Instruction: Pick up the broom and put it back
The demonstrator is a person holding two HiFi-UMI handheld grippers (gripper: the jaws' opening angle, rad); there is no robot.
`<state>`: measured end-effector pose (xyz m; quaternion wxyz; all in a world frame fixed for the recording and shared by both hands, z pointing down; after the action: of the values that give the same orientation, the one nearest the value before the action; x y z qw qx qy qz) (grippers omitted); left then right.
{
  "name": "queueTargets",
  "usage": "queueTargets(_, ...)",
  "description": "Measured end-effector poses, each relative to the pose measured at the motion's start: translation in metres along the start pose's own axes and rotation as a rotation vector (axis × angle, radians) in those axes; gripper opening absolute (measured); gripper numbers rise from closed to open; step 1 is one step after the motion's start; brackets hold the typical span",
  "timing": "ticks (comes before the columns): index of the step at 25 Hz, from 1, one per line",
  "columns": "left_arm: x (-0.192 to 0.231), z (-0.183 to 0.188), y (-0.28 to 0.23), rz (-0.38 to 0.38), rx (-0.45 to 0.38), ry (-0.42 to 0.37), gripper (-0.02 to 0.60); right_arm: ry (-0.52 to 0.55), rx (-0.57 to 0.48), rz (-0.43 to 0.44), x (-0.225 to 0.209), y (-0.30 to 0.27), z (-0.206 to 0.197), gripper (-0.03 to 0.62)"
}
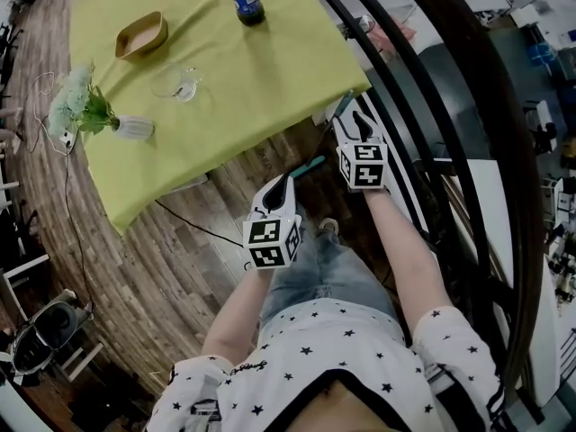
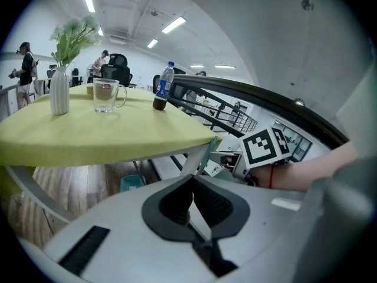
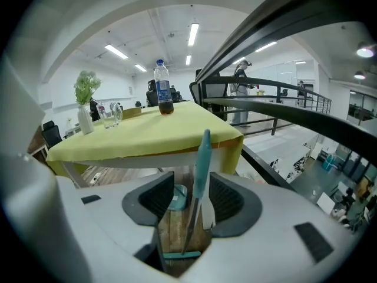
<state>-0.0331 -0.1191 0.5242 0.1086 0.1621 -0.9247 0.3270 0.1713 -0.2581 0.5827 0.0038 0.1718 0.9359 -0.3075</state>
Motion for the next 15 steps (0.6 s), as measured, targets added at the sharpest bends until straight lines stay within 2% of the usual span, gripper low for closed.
queueTargets(15,-0.028,-0.002,0.032,0.005,-0.053,-0.008,0.012,-0.041,-0.093,0.057,0.012,0.077,0.012,0.179)
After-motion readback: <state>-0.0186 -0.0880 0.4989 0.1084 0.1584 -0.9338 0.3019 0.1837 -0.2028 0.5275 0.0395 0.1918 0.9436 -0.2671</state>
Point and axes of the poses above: the fingertips, and each gripper's own axes: y backward along the fingers, x to its left, z out of its top, the point moved 10 cm from there along y, backward along the fingers, and after that the axes turned 2 degrees about -y, right-handed, at the moved point
